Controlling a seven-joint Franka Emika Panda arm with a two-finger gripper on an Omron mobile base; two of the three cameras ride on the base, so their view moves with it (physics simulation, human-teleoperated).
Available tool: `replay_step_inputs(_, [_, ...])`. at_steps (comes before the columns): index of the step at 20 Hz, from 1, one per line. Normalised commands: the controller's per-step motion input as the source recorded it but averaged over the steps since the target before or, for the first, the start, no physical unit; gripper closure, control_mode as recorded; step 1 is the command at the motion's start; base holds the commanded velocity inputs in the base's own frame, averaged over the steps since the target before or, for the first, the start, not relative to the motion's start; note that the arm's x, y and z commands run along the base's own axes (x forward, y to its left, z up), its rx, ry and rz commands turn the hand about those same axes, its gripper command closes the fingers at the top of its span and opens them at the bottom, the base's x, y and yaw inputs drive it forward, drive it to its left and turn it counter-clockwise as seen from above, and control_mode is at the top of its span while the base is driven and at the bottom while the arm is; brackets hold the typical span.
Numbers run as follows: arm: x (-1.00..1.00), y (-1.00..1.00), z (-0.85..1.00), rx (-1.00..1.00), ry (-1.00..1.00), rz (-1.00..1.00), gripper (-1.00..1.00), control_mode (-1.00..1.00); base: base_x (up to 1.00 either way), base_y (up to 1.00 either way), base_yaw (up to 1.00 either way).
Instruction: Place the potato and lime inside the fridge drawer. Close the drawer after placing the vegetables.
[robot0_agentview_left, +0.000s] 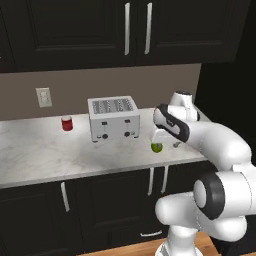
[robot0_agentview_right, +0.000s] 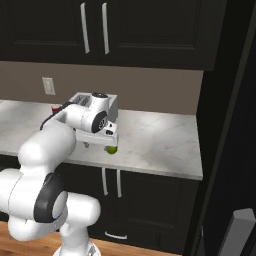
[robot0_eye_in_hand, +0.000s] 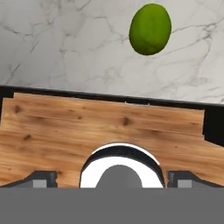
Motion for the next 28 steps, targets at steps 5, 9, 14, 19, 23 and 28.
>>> replay_step_inputs(5, [0.16, -0.18, -0.28, -0.01, 0.00, 0.00, -1.00, -1.00, 0.00, 0.00, 0.00])
replay_step_inputs(9, [0.24, -0.04, -0.31, -0.03, 0.00, 0.00, -1.00, -1.00, 0.00, 0.00, 0.00])
replay_step_inputs(14, [0.24, 0.06, -0.28, -0.03, 0.00, 0.00, -1.00, -1.00, 0.00, 0.00, 0.00])
replay_step_inputs(19, [0.18, 0.00, -0.18, 0.00, 0.00, 0.00, -1.00, -1.00, 0.00, 0.00, 0.00])
replay_step_inputs(23, [0.30, 0.00, -0.17, 0.00, 0.00, 0.00, -1.00, -1.00, 0.00, 0.00, 0.00])
replay_step_inputs(28, [0.38, 0.00, -0.16, 0.00, 0.00, 0.00, -1.00, -1.00, 0.00, 0.00, 0.00])
